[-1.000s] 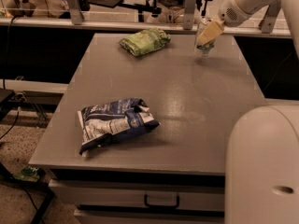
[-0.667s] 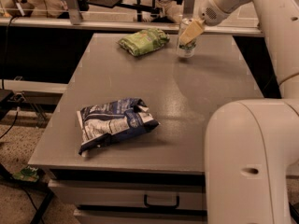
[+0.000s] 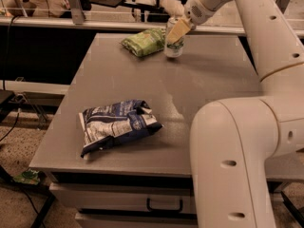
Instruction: Move 7up can near green jalapeno chip bag
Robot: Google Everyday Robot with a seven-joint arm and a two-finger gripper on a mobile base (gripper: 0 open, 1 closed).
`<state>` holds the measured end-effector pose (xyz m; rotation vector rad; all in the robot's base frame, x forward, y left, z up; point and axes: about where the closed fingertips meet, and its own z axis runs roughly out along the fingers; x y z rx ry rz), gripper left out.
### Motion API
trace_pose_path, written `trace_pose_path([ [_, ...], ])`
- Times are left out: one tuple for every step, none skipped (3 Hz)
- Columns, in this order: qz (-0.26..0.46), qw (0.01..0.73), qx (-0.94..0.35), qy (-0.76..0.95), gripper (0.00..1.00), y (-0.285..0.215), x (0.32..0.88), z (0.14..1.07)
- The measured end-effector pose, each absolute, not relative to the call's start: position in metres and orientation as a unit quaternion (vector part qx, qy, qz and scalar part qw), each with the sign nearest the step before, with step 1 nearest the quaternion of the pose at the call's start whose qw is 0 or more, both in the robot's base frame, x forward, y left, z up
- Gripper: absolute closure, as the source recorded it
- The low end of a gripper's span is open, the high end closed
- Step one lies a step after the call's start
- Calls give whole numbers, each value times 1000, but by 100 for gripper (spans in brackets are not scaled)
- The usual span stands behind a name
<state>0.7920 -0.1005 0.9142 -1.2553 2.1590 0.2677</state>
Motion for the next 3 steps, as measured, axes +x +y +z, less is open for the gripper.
trace_pose_path([
  [105,313,-478,814,59,-84,798,915],
  [107,313,-479,813,35,-80,800,913],
  [108,312,-479,813,12,-78,801,909],
])
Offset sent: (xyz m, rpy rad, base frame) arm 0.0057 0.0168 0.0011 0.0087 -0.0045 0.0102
